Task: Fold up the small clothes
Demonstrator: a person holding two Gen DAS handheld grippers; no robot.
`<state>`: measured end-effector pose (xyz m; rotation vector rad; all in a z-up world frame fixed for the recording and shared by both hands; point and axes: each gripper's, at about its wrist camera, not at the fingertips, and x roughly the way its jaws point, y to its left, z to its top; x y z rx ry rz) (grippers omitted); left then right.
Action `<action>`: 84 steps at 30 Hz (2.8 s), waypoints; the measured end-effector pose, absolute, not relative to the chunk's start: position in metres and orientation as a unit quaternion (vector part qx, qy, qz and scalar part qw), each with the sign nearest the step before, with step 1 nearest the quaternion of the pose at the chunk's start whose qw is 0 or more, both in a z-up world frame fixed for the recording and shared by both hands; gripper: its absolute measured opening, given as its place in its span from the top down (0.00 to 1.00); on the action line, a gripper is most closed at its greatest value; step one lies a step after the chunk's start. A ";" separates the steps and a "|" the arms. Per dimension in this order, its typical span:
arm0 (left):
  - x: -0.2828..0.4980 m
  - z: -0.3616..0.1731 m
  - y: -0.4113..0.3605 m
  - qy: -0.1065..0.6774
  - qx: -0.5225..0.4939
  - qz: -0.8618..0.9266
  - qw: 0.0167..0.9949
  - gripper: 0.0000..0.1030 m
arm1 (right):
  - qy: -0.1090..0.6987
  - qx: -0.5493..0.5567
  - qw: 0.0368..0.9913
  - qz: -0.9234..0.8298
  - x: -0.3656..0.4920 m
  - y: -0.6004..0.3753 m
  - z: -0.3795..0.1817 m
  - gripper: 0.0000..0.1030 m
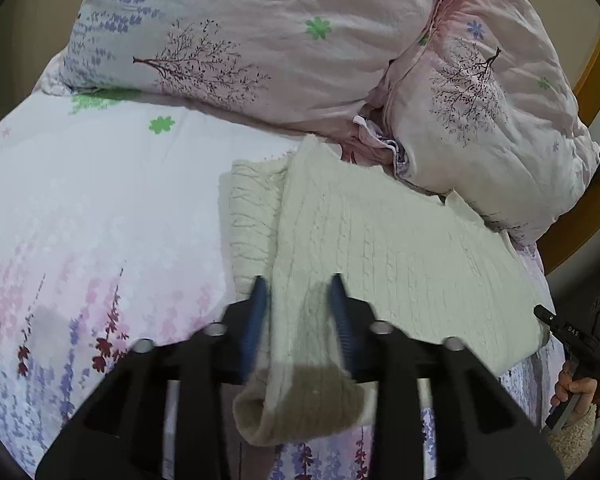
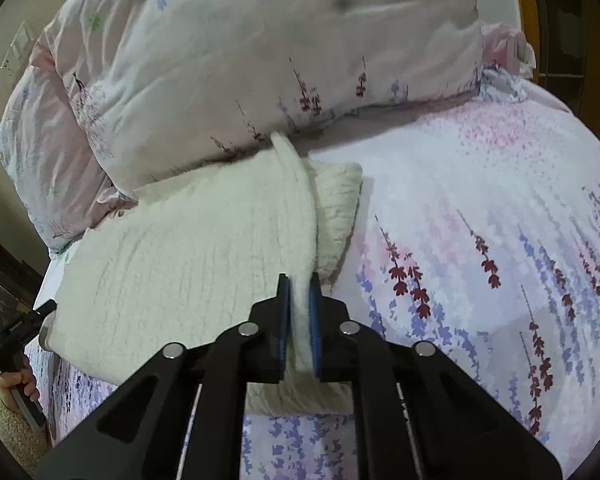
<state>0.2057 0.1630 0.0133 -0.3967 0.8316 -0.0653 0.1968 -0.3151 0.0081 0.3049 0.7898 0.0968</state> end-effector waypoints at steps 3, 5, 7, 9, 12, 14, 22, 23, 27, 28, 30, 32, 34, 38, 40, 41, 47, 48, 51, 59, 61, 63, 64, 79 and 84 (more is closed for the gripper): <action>0.204 0.014 0.164 0.403 -0.194 -0.039 0.894 0.95 | 0.367 0.140 0.918 0.046 0.190 -0.312 0.017 0.95; 0.201 0.017 0.165 0.401 -0.198 -0.046 0.893 0.96 | 0.355 0.135 0.924 0.046 0.184 -0.310 0.024 0.95; 0.198 0.021 0.166 0.400 -0.198 -0.051 0.894 0.96 | 0.348 0.131 0.927 0.043 0.178 -0.308 0.029 0.96; 0.194 0.022 0.168 0.400 -0.191 -0.050 0.895 0.96 | 0.350 0.123 0.928 0.035 0.172 -0.306 0.030 0.96; 0.194 0.014 0.170 0.411 -0.181 -0.043 0.893 0.96 | 0.379 0.111 0.919 0.003 0.173 -0.309 0.016 0.96; 0.197 0.007 0.170 0.419 -0.182 -0.041 0.889 0.96 | 0.398 0.112 0.910 -0.008 0.178 -0.310 0.006 0.95; 0.196 0.028 0.168 0.393 -0.171 -0.041 0.903 0.66 | 0.360 0.097 0.928 -0.003 0.190 -0.300 0.036 0.78; 0.194 0.036 0.165 0.376 -0.162 -0.035 0.912 0.54 | 0.355 0.100 0.929 0.011 0.196 -0.296 0.040 0.78; 0.207 0.048 0.147 0.359 -0.139 -0.045 0.922 0.48 | 0.361 0.084 0.928 0.047 0.228 -0.269 0.041 0.81; 0.212 0.048 0.142 0.360 -0.137 -0.050 0.921 0.48 | 0.366 0.083 0.926 0.051 0.234 -0.264 0.040 0.82; 0.224 0.044 0.134 0.368 -0.131 -0.054 0.919 0.48 | 0.379 0.082 0.921 0.048 0.253 -0.257 0.033 0.82; 0.236 0.037 0.131 0.380 -0.131 -0.051 0.914 0.48 | 0.392 0.080 0.916 0.027 0.266 -0.258 0.025 0.82; 0.244 0.027 0.131 0.394 -0.136 -0.045 0.908 0.48 | 0.421 0.080 0.904 -0.004 0.281 -0.265 0.011 0.88; 0.249 0.013 0.132 0.407 -0.137 -0.039 0.902 0.48 | 0.423 0.106 0.900 -0.006 0.283 -0.273 0.008 0.88; 0.246 0.016 0.134 0.405 -0.143 -0.044 0.902 0.48 | 0.426 0.106 0.898 -0.020 0.281 -0.270 0.013 0.82; 0.242 0.020 0.139 0.399 -0.158 -0.049 0.902 0.48 | 0.421 0.103 0.901 -0.025 0.277 -0.267 0.017 0.79; 0.226 0.033 0.188 0.355 -0.257 -0.033 0.898 0.36 | 0.383 0.076 0.917 0.087 0.251 -0.204 0.040 0.62; 0.226 0.031 0.197 0.359 -0.280 -0.028 0.890 0.36 | 0.383 0.067 0.916 0.101 0.250 -0.192 0.040 0.62; 0.229 0.019 0.209 0.372 -0.328 -0.032 0.868 0.36 | 0.383 0.027 0.914 0.134 0.242 -0.152 0.036 0.62; 0.240 -0.005 0.211 0.392 -0.378 -0.042 0.837 0.36 | 0.405 -0.023 0.903 0.140 0.246 -0.106 0.010 0.61; 0.240 -0.006 0.211 0.387 -0.388 -0.046 0.835 0.36 | 0.404 -0.060 0.904 0.126 0.244 -0.095 0.001 0.59; 0.242 -0.008 0.209 0.384 -0.397 -0.051 0.832 0.36 | 0.393 -0.100 0.908 0.110 0.242 -0.083 0.001 0.58; 0.243 -0.009 0.209 0.383 -0.404 -0.055 0.829 0.36 | 0.390 -0.108 0.908 0.105 0.241 -0.082 0.001 0.58; 0.255 -0.015 0.195 0.390 -0.439 -0.085 0.805 0.76 | 0.388 -0.093 0.910 0.116 0.245 -0.092 0.004 0.57; 0.251 0.005 0.190 0.367 -0.445 -0.101 0.811 0.84 | 0.389 -0.084 0.909 0.125 0.246 -0.095 0.006 0.57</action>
